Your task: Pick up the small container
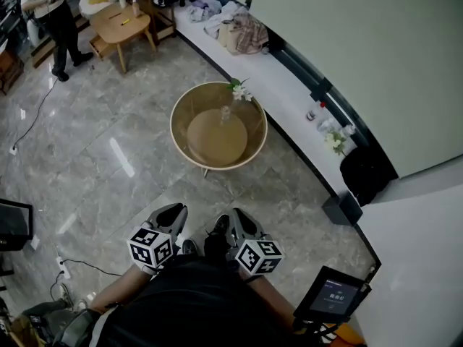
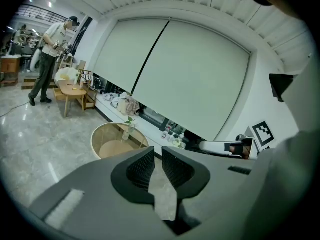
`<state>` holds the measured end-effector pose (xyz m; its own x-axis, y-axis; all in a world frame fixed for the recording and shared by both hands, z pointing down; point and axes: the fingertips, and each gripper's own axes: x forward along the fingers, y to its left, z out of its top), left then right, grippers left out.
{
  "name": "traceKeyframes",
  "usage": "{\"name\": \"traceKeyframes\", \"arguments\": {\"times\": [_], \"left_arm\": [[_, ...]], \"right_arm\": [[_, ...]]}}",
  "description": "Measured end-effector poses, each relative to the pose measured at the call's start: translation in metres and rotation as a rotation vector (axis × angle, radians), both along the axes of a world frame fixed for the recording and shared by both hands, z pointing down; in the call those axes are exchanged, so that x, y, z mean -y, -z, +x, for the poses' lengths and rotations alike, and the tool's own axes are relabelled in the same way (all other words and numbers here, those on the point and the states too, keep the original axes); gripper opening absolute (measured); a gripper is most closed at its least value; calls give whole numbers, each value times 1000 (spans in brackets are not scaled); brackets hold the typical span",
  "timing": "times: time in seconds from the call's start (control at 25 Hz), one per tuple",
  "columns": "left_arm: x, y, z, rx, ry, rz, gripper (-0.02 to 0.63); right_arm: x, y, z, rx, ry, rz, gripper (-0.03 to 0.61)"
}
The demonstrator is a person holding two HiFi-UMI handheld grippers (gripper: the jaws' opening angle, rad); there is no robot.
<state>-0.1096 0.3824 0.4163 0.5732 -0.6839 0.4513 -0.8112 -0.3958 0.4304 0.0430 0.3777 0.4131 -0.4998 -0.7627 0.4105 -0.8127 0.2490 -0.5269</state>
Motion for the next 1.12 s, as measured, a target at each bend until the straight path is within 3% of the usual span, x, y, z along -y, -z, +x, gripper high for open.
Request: {"name": "traceKeyframes", "arguments": {"times": [0.28, 0.56, 0.76, 1.12], "left_arm": [[75, -2, 44, 19, 42, -22, 46], [80, 6, 38, 31, 65, 2, 46], [113, 14, 65, 55, 86, 0, 46], [125, 11, 81, 62, 67, -10, 46]], "right_arm": [[84, -2, 42, 12, 51, -12, 5], [93, 1, 38, 27, 65, 3, 5], [130, 4, 64, 70, 84, 3, 6], [142, -3, 81, 84, 62, -7, 5]]}}
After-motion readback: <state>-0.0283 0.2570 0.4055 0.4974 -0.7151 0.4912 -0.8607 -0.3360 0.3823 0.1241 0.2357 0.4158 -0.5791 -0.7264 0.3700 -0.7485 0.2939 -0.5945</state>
